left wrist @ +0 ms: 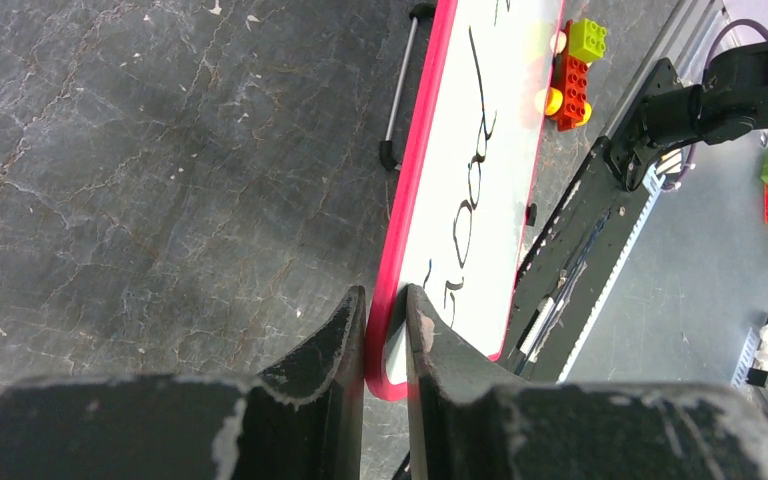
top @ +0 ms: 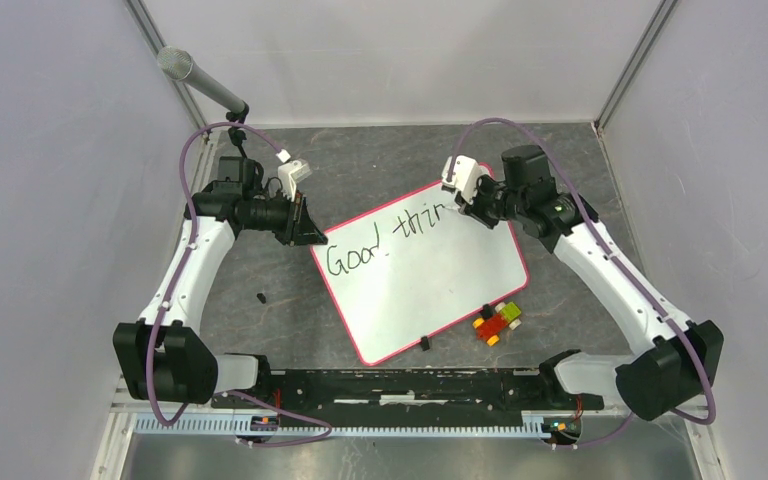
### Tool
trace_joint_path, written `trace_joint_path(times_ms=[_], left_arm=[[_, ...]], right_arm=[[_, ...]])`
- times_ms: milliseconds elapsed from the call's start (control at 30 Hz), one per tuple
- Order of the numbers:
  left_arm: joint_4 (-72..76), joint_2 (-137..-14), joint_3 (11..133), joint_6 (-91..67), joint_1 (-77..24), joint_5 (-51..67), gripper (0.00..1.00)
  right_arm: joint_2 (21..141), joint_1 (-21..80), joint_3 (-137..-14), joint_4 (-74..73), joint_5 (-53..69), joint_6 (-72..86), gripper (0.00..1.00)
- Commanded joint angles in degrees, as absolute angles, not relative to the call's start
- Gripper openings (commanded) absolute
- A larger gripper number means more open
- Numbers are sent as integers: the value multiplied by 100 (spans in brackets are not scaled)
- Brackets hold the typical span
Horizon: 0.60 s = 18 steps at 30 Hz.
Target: Write a sentence on the whiteboard
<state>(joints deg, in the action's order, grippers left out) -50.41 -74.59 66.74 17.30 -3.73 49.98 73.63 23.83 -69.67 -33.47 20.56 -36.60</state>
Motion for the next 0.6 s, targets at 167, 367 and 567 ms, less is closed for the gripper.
trace_joint_path(times_ms=[167,367,567], left_arm=[[-4909,-7365,6609,1838,-382,4764,3],[-4900,-7355,6603,1835,-383,4765,2],[-4902,-7331,6592,1844,-382,4715,2]], right_arm=[[6935,2347,-6613,-3586,2185,-3831,0],[6967,2341,-6945,-3625,2206,-3809,0],[7067,2246,-7455,-3626,2269,-3631,0]])
